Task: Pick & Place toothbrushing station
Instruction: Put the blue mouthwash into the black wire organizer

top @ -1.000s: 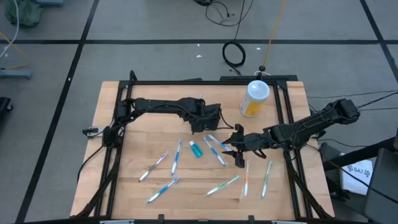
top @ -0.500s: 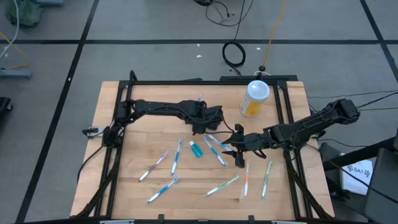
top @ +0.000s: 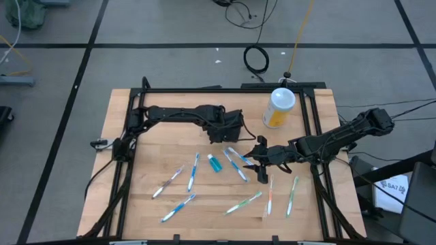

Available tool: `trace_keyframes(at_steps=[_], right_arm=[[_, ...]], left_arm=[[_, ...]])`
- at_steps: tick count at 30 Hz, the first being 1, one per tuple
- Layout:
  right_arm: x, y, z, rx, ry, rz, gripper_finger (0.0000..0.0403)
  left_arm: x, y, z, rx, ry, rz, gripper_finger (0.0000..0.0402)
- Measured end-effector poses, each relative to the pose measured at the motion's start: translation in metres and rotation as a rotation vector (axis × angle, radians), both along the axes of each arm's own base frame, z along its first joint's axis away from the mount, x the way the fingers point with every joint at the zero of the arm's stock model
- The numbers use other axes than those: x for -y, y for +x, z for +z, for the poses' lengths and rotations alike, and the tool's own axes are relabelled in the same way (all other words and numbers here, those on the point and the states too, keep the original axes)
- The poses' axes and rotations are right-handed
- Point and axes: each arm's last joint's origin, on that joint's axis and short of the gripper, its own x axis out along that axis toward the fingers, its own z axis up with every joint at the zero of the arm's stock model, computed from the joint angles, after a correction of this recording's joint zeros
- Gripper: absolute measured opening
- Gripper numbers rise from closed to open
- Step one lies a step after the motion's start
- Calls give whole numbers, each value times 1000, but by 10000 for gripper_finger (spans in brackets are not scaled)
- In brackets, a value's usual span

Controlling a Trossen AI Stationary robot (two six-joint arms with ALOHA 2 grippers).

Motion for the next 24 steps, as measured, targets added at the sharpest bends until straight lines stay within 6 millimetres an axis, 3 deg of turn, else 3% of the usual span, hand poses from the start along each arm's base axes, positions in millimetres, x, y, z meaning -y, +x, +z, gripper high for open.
trace_keyframes(at_steps=[7, 24], right_arm=[[0, 0, 0, 0, 0, -1, 187], [0, 0, 0, -6, -21, 12, 187]], left_arm=[[1, 8, -20, -35, 29, 2, 115], [2, 8, -21, -31, 43, 25, 115]])
